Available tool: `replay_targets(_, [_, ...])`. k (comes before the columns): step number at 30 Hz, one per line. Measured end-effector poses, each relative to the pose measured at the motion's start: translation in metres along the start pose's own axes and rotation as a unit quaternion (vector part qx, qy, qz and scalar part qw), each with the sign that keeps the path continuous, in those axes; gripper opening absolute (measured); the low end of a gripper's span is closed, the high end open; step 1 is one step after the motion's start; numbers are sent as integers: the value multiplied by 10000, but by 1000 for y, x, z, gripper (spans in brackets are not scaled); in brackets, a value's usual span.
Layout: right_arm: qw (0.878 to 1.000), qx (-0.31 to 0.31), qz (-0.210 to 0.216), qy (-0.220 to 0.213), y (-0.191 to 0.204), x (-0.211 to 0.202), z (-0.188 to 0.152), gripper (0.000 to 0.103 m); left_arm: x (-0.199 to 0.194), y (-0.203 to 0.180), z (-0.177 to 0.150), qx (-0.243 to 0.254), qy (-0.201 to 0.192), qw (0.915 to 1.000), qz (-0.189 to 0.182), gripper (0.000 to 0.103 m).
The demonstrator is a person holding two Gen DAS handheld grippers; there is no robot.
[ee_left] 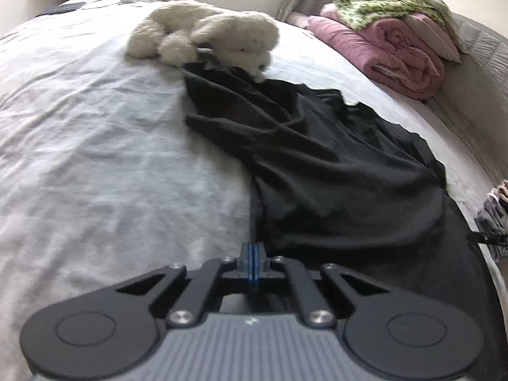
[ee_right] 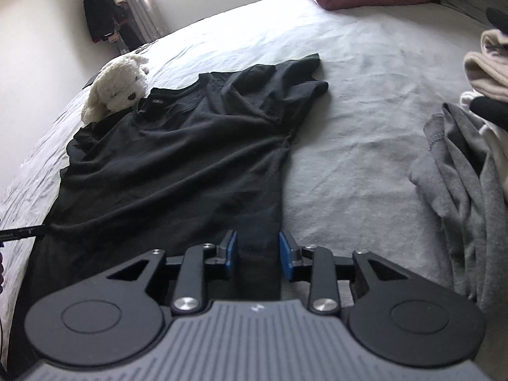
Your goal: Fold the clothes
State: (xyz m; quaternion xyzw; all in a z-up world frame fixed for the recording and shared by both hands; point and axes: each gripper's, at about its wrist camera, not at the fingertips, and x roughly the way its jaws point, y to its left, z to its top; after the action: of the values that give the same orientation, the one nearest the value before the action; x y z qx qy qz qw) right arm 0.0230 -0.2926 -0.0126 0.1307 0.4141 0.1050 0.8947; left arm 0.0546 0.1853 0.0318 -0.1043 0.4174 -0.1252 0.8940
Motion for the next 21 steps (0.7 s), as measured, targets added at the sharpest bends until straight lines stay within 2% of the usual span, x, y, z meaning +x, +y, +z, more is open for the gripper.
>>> replay_targets(6, [9996, -232, -144, -15, 7, 2, -2, 35, 3, 5, 1, -163, -29, 9998, -56, 1])
replay_targets(13, [9978, -547, -383, -44, 17, 5, -4, 33, 2, 19, 1, -578, -34, 9975, -394, 1])
replay_targets(21, [9976, -567, -389, -65, 23, -2, -4, 36, -18, 22, -3, -581, -155, 9970, -497, 2])
